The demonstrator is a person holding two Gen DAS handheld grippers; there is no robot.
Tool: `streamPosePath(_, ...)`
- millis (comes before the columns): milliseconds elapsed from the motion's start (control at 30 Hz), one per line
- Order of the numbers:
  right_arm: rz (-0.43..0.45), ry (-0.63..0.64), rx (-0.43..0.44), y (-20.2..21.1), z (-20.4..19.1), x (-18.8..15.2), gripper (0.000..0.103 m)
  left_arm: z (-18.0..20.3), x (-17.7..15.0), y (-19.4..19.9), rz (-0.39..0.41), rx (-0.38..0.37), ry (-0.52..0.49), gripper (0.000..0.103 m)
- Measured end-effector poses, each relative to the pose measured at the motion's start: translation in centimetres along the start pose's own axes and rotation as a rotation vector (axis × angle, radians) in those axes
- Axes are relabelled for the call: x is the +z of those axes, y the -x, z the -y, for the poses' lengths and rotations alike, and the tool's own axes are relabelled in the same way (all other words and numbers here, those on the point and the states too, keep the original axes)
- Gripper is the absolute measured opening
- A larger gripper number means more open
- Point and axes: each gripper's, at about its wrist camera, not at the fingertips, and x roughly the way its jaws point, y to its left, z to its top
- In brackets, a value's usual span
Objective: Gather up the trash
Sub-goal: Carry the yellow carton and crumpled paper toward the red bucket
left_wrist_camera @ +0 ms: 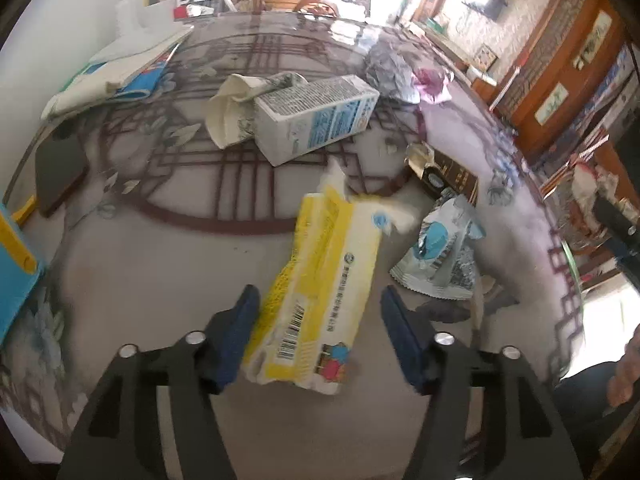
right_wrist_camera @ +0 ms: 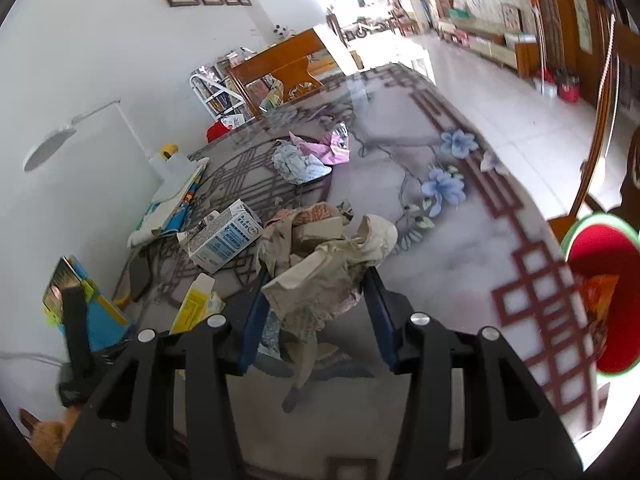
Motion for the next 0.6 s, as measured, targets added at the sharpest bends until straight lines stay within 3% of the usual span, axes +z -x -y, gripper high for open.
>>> streamPosePath(167,-0.036,0.020,-0.007,-1.1,-0.3,-0.3,0.046,1.9,0.1,-1.7,-0.020,0.097,-0.128,0.068)
streamPosePath(233,-0.045,0.041,-0.012,-1.3,-0.5,-0.4,0.046,2.4,-0.2,-2.1,-0.009,0.119,-0.160,0.064)
streamPosePath(267,-0.047,0.047,-0.014,-1.3,-0.5,-0.5,0.046,2.4,-0.4,-2.2,-0.005,0.120,-0.160,0.052)
streamPosePath(333,-0.042,0.055,-0.016,-1.0,-0.2,-0.7,0.046,2.3,-0.4,-1.8,0.016,0.112,-0.137,0.048)
streamPosePath(433,-0.017,0.054,-0.028,0.1,0.8,-0.7,0.046,2.5,-0.1,0.3,0.080,0.043,-0.067,0.043)
streamPosePath(600,0.054,0.006,-0.078,2.8,4.1,-0.7,0.046,6.6,1.4,4.9,0.246,-0.079,-0.079,0.043)
